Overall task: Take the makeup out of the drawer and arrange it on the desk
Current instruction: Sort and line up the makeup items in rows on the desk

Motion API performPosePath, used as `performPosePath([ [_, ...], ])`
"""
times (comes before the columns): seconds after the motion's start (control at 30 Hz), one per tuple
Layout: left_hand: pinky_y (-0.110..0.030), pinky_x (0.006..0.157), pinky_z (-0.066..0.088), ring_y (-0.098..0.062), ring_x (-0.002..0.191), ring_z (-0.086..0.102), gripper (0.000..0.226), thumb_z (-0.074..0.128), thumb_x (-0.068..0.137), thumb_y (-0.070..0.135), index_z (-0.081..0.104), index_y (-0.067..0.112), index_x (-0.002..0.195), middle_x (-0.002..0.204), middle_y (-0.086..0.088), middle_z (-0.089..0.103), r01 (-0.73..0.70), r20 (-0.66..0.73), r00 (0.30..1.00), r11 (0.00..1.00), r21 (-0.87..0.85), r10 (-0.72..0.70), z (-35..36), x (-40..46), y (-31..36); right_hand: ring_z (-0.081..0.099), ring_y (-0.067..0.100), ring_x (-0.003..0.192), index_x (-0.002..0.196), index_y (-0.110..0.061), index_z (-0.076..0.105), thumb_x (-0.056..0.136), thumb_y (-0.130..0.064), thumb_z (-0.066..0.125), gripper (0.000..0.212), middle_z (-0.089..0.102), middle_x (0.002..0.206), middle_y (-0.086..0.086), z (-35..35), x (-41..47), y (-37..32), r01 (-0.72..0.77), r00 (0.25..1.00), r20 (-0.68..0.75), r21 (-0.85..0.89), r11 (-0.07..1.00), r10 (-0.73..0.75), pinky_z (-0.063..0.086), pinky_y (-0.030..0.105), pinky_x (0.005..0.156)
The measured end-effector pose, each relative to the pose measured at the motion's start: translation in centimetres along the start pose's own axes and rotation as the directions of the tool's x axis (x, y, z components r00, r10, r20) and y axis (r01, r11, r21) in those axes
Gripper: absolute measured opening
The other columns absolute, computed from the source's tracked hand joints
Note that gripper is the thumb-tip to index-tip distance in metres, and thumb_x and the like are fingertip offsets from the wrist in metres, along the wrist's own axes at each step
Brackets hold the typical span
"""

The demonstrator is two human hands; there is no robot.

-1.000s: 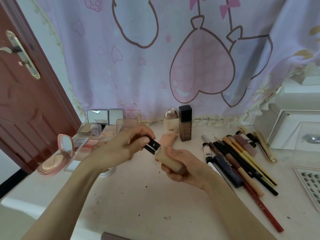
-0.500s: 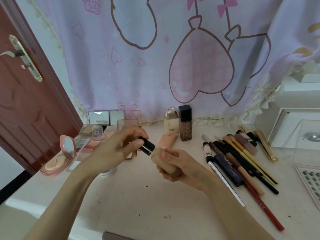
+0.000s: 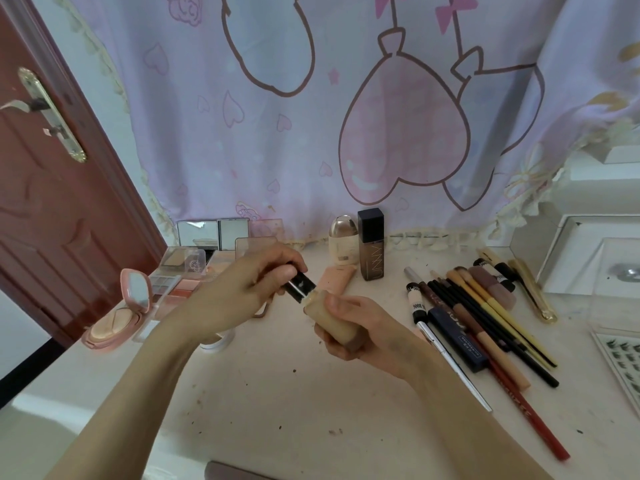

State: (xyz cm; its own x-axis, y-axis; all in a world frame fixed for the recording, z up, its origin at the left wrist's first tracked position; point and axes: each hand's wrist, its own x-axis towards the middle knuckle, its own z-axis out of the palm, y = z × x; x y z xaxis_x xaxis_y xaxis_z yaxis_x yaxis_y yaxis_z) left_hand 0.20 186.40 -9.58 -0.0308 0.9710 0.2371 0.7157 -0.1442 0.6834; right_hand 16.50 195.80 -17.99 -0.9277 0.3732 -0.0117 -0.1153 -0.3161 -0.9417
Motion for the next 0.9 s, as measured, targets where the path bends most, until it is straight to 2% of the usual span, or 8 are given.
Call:
performPosePath([
  [0.1, -0.012, 0.058, 0.038, 0.0, 0.059, 0.049, 0.035, 0.031, 0.088, 0.044, 0.06, 0.025, 0.086, 0.072, 0.003, 0.058, 0.045, -0.089, 0.995, 0.991, 0.13, -0.034, 0.5, 0.3, 0.2, 0.05, 0.012, 0.05, 0.088, -0.014, 0.061, 0.076, -0.049, 0.068, 0.038, 0.059, 0.072, 0.003, 0.1, -0.1, -0.1, 0.001, 1.0, 0.013, -0.01, 1.0, -0.001, 0.037, 0.018, 0.046],
  [0.17, -0.014, 0.067, 0.044, 0.002, 0.069, 0.054, 0.022, 0.044, 0.092, 0.042, 0.06, 0.028, 0.097, 0.089, 0.001, 0.062, 0.048, -0.073, 0.996, 0.999, -0.025, -0.05, 0.3, 0.0, -0.1, 0.049, 0.012, 0.049, 0.088, -0.013, 0.059, 0.077, -0.048, 0.065, 0.037, 0.059, 0.071, 0.002, 0.0, -0.2, -0.2, 0.002, 1.0, 0.002, -0.005, 1.0, -0.002, 0.035, 0.018, 0.045],
  [0.27, -0.052, 0.091, 0.043, -0.027, 0.105, 0.055, 0.032, 0.061, 0.083, 0.021, 0.056, 0.029, 0.114, 0.117, -0.003, 0.059, 0.095, 0.059, 0.995, 0.971, -0.219, -0.084, -0.3, -0.6, -0.4, 0.046, 0.012, 0.048, 0.095, -0.007, 0.054, 0.079, -0.048, 0.063, 0.045, 0.058, 0.068, 0.002, -0.2, -0.2, -0.3, 0.011, 1.0, -0.008, 0.005, 1.0, -0.011, 0.031, 0.019, 0.045],
  [0.3, -0.055, 0.095, 0.04, -0.031, 0.108, 0.053, 0.032, 0.063, 0.084, 0.013, 0.058, 0.026, 0.113, 0.117, -0.005, 0.059, 0.082, 0.065, 0.996, 0.972, -0.221, -0.069, -0.4, -0.7, -0.5, 0.046, 0.012, 0.048, 0.098, -0.007, 0.053, 0.079, -0.049, 0.063, 0.047, 0.058, 0.068, 0.001, -0.1, -0.2, -0.4, 0.015, 1.0, -0.005, 0.002, 1.0, -0.015, 0.03, 0.02, 0.045],
  [0.4, -0.038, 0.093, 0.043, -0.017, 0.098, 0.058, 0.021, 0.055, 0.088, 0.007, 0.061, 0.022, 0.102, 0.104, -0.005, 0.063, 0.033, 0.008, 0.999, 0.985, -0.172, -0.032, -0.2, -0.3, -0.7, 0.046, 0.012, 0.048, 0.092, -0.008, 0.055, 0.078, -0.048, 0.064, 0.043, 0.058, 0.068, 0.002, 0.0, -0.2, -0.4, 0.011, 1.0, -0.013, 0.0, 1.0, -0.011, 0.033, 0.018, 0.044],
  [0.5, -0.021, 0.074, 0.044, -0.002, 0.072, 0.053, 0.018, 0.046, 0.085, 0.036, 0.06, 0.029, 0.095, 0.084, 0.006, 0.059, 0.046, -0.038, 0.998, 0.997, -0.055, -0.049, 0.3, 0.2, -0.8, 0.049, 0.013, 0.05, 0.091, -0.013, 0.058, 0.08, -0.045, 0.062, 0.034, 0.058, 0.07, 0.002, 0.2, -0.2, -0.4, -0.001, 0.999, -0.038, -0.02, 1.0, 0.0, 0.032, 0.018, 0.046],
  [0.7, -0.028, 0.058, 0.034, -0.009, 0.056, 0.041, 0.037, 0.042, 0.073, 0.063, 0.064, 0.033, 0.074, 0.061, -0.001, 0.047, 0.122, -0.198, 0.973, 0.993, 0.004, -0.119, 0.4, 0.9, -1.8, 0.053, 0.012, 0.061, 0.104, -0.015, 0.06, 0.073, -0.038, 0.074, 0.041, 0.062, 0.072, -0.002, 0.6, -0.2, -0.2, 0.002, 0.99, -0.139, -0.162, 0.987, -0.025, 0.039, 0.018, 0.05],
  [0.9, -0.011, 0.061, 0.047, -0.009, 0.076, 0.062, 0.027, 0.049, 0.077, 0.048, 0.065, 0.037, 0.095, 0.094, -0.003, 0.069, 0.092, -0.239, 0.964, 0.988, -0.127, -0.121, 0.3, 0.9, -1.8, 0.045, 0.019, 0.074, 0.11, -0.01, 0.057, 0.067, -0.034, 0.069, 0.051, 0.051, 0.088, 0.01, 0.9, 0.1, 0.0, 0.042, 0.985, -0.163, -0.137, 0.99, -0.064, 0.032, 0.025, 0.054],
])
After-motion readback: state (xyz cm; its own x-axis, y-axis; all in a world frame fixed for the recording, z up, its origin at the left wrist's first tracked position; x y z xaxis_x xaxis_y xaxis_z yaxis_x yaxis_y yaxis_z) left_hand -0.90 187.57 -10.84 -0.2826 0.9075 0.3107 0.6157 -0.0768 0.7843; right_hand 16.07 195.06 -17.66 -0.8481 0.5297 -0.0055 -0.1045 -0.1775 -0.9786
